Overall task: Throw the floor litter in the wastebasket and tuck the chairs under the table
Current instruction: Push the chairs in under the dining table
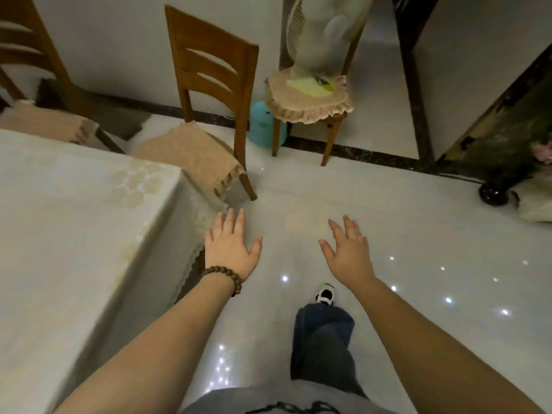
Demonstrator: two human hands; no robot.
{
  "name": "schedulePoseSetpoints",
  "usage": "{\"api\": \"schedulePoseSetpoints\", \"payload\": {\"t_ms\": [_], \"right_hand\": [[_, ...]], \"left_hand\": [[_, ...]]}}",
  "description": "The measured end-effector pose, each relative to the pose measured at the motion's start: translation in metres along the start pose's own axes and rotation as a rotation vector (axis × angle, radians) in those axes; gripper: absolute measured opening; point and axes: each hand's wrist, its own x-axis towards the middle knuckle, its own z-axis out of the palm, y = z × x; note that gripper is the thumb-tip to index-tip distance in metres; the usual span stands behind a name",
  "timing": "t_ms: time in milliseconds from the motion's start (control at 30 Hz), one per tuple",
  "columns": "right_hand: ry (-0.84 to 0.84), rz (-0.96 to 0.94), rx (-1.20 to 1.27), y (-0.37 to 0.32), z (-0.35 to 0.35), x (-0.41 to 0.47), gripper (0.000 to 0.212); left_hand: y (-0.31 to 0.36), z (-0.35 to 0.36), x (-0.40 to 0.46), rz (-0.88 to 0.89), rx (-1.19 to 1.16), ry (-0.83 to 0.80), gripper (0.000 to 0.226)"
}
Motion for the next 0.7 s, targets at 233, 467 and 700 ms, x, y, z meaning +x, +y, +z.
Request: {"api": "schedulePoseSetpoints", "payload": {"t_ms": [233, 467, 700], "right_hand": [[-0.050, -0.120, -0.083, 0.045, -0.096, 0.215, 0.054], [-0.090, -0.271, -0.090, 0.034, -0.145, 0.378, 0.055], [-0.081, -0.445, -0.119, -0.003, -0.142, 0.538, 0.056]], "left_hand": [[0.102, -0.028, 0.189, -0.168, -0.043, 0.050, 0.070], [0.145, -0.050, 0.318, -0.305, -0.074, 0.065, 0.070], [0.136, -0.048, 0.449, -0.457, -0.144, 0.127, 0.069]]}}
